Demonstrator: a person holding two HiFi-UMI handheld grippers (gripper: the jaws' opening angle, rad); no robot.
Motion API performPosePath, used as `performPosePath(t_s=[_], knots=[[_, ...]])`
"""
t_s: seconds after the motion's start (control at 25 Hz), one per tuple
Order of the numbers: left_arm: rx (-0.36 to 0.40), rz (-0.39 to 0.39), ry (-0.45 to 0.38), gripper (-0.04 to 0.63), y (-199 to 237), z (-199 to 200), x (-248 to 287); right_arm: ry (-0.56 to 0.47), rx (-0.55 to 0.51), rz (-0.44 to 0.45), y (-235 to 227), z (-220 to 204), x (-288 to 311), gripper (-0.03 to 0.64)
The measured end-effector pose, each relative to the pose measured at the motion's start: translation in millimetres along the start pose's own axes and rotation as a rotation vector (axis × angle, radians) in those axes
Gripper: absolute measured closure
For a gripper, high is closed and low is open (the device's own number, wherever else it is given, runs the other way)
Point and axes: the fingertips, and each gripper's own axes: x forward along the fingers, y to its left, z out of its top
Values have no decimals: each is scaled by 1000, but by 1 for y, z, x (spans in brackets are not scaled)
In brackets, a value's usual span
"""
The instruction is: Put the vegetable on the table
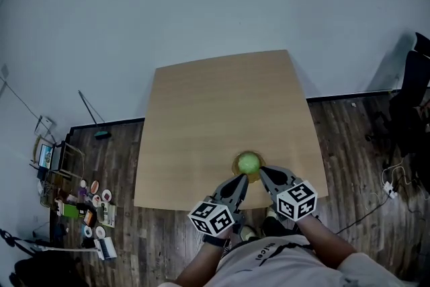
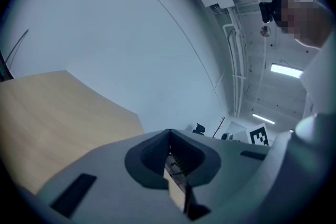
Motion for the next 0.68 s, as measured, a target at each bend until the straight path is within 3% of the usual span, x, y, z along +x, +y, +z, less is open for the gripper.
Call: performPosePath(t_s=[0.68], knots=[[-19, -3, 4, 583, 9, -2, 9, -2, -15, -21, -7, -1, 3, 603]])
